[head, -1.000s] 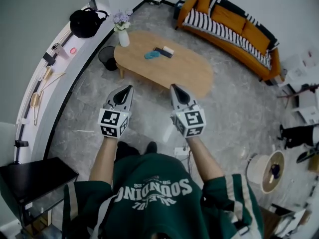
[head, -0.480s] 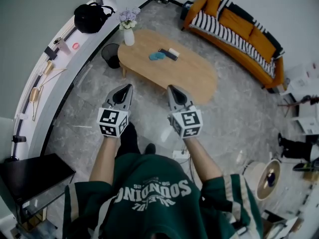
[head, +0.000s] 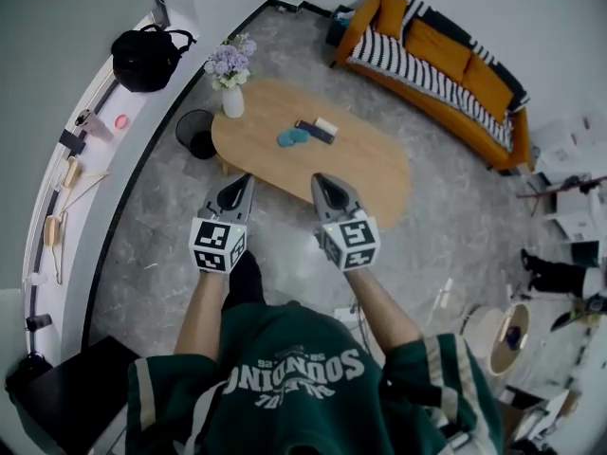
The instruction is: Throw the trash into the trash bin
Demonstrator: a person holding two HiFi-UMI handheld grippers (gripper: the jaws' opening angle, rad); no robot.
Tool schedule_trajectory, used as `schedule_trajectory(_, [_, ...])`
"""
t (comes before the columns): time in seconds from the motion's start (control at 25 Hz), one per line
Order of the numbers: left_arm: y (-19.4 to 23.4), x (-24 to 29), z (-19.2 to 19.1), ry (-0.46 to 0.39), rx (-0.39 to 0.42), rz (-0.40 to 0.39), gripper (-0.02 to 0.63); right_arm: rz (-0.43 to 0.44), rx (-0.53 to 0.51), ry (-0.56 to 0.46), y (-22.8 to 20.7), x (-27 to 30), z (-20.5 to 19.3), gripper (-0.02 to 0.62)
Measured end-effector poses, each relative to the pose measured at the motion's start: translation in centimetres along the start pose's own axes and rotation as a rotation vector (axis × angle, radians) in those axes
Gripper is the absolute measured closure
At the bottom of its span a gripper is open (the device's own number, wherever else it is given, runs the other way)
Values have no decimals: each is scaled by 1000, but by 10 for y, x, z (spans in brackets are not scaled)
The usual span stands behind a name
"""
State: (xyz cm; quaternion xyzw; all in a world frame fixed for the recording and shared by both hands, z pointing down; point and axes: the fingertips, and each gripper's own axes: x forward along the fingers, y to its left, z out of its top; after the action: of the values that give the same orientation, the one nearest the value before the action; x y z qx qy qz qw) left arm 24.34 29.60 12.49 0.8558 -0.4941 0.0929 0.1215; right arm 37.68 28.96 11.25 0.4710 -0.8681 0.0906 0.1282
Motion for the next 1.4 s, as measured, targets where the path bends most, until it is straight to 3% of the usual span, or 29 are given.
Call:
schedule_trajectory(0.44, [120,84,12,97,38,-158,606,-119,53,26,-13,147,41,594])
schedule_trajectory(0.92, [166,149,11,140,14,-187,606,-110,49,62,-35,216,35,594])
schedule_trajectory(1.08, [179,170,7,159,2,-171,606,-93,49,82,-54,244,23,592])
schedule_trajectory(1.4, [190,223,-27,221,-5,-159,606,-40,42,200,-95,294,-38,588])
